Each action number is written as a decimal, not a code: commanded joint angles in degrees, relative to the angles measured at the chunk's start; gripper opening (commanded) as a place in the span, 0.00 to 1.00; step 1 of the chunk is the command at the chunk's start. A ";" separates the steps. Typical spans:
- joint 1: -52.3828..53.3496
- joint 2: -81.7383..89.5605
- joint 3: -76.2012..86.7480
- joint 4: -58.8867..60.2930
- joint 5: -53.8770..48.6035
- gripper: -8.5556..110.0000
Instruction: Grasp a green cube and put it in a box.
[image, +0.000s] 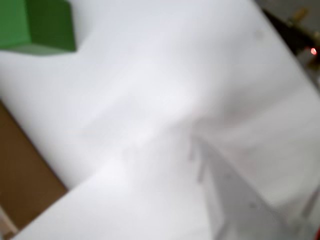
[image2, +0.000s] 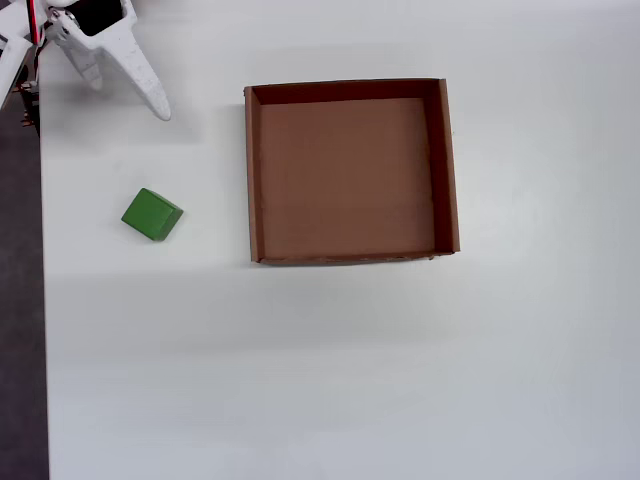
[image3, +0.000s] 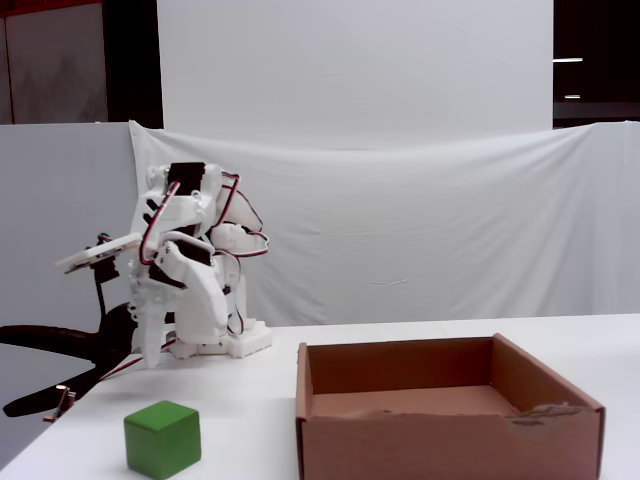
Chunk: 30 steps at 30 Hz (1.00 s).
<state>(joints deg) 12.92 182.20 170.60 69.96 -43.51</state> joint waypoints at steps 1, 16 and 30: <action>0.53 0.26 -0.26 -0.09 0.18 0.51; 0.53 0.26 -0.26 -0.09 0.18 0.51; 2.72 0.26 -0.26 -0.09 0.18 0.51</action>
<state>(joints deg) 13.45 182.20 170.60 69.96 -43.51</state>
